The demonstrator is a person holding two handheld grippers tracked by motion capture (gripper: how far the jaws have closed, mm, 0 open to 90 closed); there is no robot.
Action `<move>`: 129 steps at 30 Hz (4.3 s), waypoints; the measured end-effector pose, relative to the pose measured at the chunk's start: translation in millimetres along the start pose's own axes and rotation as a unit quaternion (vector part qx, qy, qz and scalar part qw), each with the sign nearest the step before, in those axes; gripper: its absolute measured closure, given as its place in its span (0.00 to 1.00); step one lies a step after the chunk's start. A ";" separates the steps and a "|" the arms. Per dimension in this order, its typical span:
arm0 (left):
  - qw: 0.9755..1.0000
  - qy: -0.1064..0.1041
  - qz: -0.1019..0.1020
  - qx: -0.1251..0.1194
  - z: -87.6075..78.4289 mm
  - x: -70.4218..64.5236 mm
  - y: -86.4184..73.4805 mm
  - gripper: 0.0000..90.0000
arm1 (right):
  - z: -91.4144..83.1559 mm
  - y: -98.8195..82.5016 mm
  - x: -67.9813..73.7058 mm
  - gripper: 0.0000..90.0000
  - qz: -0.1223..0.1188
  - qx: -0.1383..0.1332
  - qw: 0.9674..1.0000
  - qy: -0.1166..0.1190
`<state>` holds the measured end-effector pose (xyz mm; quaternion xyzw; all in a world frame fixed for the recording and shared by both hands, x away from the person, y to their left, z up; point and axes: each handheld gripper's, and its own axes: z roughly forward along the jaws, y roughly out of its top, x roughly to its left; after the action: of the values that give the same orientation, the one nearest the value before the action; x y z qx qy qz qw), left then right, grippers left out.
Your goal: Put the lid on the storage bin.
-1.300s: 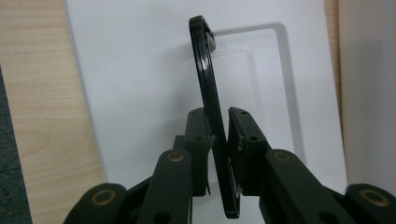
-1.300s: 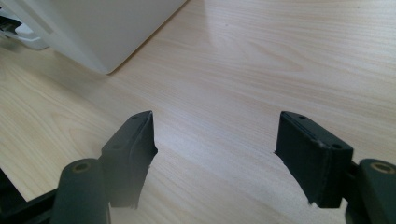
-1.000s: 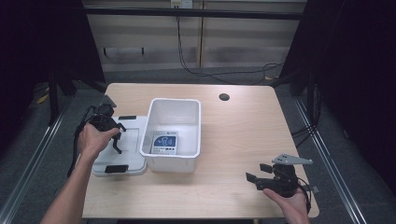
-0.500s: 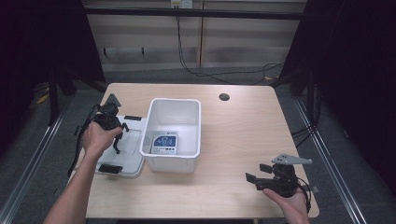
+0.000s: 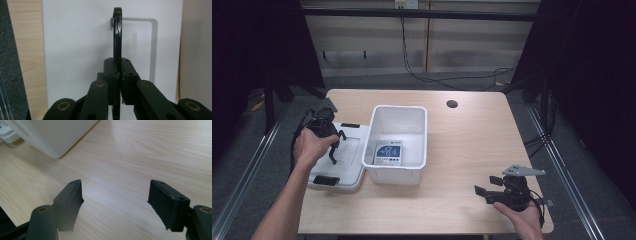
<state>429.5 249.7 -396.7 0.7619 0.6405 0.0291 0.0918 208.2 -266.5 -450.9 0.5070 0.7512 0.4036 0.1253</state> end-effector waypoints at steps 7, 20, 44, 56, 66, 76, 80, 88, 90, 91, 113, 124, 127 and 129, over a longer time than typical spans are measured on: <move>1.000 0.006 -0.004 0.004 -6.4 4.2 -1.9 0.94 | 0.3 0.0 0.2 0.30 0.000 0.001 1.000 0.001; 1.000 -0.002 0.019 0.002 -23.8 4.8 -5.1 0.94 | 1.8 0.1 -0.1 0.29 0.000 0.007 1.000 0.001; 0.999 -0.024 0.035 0.007 -61.8 16.9 -7.7 0.94 | 1.9 0.4 0.2 0.29 0.001 0.009 1.000 0.001; 0.999 -0.028 0.036 0.001 -81.5 24.2 -10.8 0.95 | 1.6 0.1 0.1 0.29 0.001 0.007 1.000 0.000; 0.999 -0.033 0.025 -0.004 -94.5 27.3 -10.8 0.95 | 2.2 0.3 -0.3 0.27 0.004 0.009 1.000 -0.001; 0.999 -0.032 0.026 -0.014 -110.1 26.4 -8.4 0.95 | 1.8 0.2 -0.4 0.26 0.008 0.009 1.000 -0.003; 0.999 -0.029 0.022 -0.019 -118.2 26.6 -7.5 0.95 | 1.8 0.3 -0.6 0.26 0.007 0.008 1.000 -0.004; 0.999 -0.041 0.026 -0.021 -125.8 18.9 -4.8 0.95 | 1.9 0.4 -0.2 0.26 0.008 0.008 1.000 -0.003; 0.999 -0.042 0.025 -0.025 -130.0 16.1 -3.0 0.95 | 2.0 0.4 -0.5 0.26 0.008 0.008 1.000 -0.003; 0.999 -0.039 0.028 -0.024 -131.9 13.4 -2.3 0.95 | 2.0 0.4 -0.6 0.26 0.008 0.008 1.000 -0.004; 0.996 -0.046 0.069 -0.018 -133.0 -49.2 15.2 0.95 | 1.6 0.2 -0.3 0.26 0.007 0.008 1.000 -0.001; 0.995 -0.045 0.083 -0.018 -133.6 -77.8 21.6 0.95 | 2.3 0.8 -1.1 0.19 0.008 0.007 1.000 0.004; 0.996 -0.045 0.081 -0.018 -131.5 -81.7 22.2 0.95 | 2.1 1.1 -1.2 0.17 0.007 0.006 1.000 0.004; 0.995 -0.047 0.081 -0.015 -129.4 -85.6 23.7 0.95 | 2.0 1.6 -0.6 0.15 0.004 0.006 1.000 0.003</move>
<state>416.3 175.1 -259.2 0.8106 0.5708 0.0098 0.1304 210.7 -265.8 -451.1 0.5096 0.7519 0.4013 0.1181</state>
